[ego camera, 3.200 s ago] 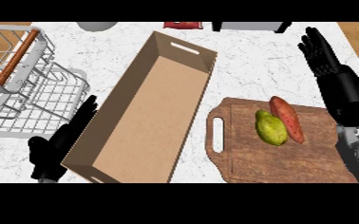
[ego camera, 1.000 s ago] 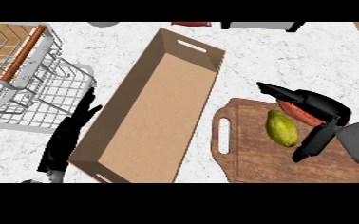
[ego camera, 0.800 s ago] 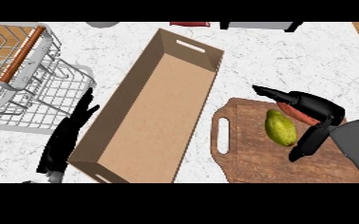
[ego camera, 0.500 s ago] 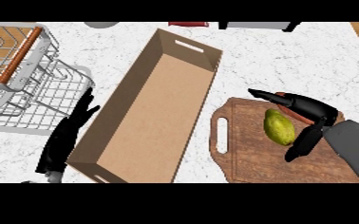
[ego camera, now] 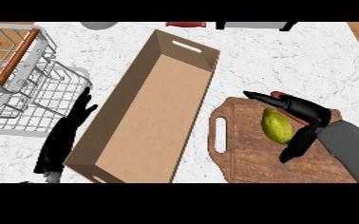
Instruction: Pick the pear from the cutting board and place it in the cardboard box
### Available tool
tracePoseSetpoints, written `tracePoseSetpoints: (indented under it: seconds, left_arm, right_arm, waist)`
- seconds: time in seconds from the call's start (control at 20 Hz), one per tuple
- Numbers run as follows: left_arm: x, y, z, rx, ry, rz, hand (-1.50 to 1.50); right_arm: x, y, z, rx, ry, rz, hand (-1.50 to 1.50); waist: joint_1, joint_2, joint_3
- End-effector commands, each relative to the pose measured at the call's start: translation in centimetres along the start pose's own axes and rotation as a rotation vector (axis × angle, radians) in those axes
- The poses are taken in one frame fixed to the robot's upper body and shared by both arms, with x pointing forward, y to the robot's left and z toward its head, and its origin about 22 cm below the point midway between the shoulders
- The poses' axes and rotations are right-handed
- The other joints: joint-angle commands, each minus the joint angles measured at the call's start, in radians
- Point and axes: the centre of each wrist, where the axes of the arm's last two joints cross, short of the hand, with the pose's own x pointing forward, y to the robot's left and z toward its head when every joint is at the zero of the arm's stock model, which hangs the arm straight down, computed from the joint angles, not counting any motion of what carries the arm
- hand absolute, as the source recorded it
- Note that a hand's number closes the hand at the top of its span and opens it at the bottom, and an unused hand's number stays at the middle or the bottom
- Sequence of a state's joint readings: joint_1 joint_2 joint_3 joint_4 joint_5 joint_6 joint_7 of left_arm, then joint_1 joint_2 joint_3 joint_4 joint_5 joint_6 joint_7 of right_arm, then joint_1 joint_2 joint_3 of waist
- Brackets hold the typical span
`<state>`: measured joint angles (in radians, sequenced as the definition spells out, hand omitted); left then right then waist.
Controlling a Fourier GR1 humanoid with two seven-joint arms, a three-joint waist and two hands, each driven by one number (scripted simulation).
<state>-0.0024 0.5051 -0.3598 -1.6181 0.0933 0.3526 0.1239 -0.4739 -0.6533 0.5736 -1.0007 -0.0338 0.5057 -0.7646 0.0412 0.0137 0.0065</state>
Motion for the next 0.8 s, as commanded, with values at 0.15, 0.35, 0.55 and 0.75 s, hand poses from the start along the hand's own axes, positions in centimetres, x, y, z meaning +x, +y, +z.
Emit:
tracePoseSetpoints:
  seconds: [0.15,0.35,0.55,0.75]
  left_arm:
    - [-1.4,5.5,-2.0,0.229,0.075,-0.109,0.0]
    - [-1.3,6.1,-2.1,0.225,0.057,-0.125,0.0]
    - [-1.5,6.6,-2.0,0.255,0.055,-0.133,0.0]
    - [-0.7,6.7,-2.1,0.247,0.061,-0.13,0.0]
  right_arm:
    - [0.8,-1.2,0.5,0.122,-0.172,-0.121,-1.5]
    - [0.4,-0.3,-0.4,0.189,-0.094,-0.055,-1.5]
    - [-0.1,0.0,1.5,0.205,-0.035,-0.052,-1.5]
    - [-0.2,1.5,-1.1,0.234,-0.024,-0.051,-1.5]
  waist:
    - [-0.016,0.001,-0.004]
    - [-0.007,0.004,-0.005]
    - [-0.017,0.002,-0.005]
    - [-0.018,-0.004,-0.006]
